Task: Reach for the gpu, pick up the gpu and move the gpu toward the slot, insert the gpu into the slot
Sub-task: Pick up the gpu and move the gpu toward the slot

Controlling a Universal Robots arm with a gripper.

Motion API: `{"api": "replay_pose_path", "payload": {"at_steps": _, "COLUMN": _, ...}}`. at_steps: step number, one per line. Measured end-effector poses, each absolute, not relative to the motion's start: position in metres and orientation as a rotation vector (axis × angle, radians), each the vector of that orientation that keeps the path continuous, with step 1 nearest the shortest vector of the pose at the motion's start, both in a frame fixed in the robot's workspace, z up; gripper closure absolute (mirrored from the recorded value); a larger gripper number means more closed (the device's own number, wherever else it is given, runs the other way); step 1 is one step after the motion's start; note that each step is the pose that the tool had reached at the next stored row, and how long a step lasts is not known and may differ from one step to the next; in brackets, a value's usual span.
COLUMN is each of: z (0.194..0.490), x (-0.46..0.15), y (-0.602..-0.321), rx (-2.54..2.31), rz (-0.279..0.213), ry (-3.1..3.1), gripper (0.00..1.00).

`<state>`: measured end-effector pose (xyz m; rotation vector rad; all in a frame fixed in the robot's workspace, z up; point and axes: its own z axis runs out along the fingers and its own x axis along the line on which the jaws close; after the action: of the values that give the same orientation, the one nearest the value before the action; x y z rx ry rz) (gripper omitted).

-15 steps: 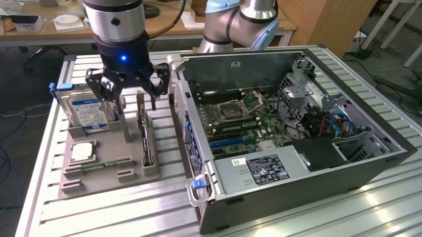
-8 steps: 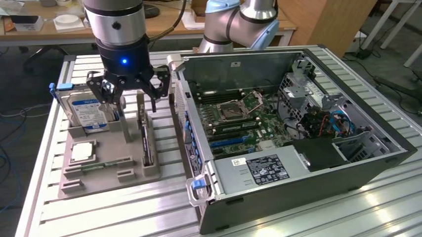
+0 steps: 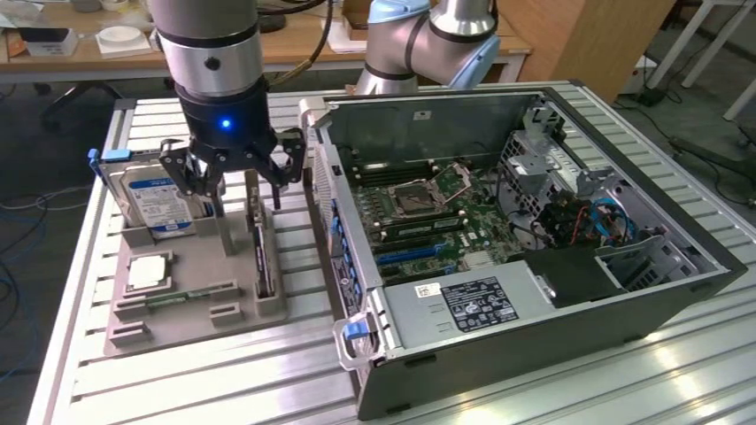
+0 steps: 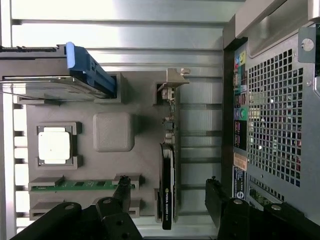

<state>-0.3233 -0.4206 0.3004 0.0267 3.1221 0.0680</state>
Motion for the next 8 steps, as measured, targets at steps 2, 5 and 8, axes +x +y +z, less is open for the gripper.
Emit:
{"api": "replay_pose_path", "payload": {"at_steps": 2, "z": 0.2978, "x": -0.3233, "y": -0.4207, "rx": 0.026, "rz": 0.068, "ry": 3.122, "gripper": 0.29}}
{"api": "replay_pose_path", "payload": {"at_steps": 5, "z": 0.294, "x": -0.3233, "y": -0.421, "rx": 0.025, "rz": 0.068, "ry": 3.122, "gripper": 0.29}}
{"api": "replay_pose_path", "payload": {"at_steps": 8, "z": 0.2907, "x": -0.3233, "y": -0.4212, "rx": 0.024, "rz": 0.068, "ry": 3.122, "gripper": 0.29}}
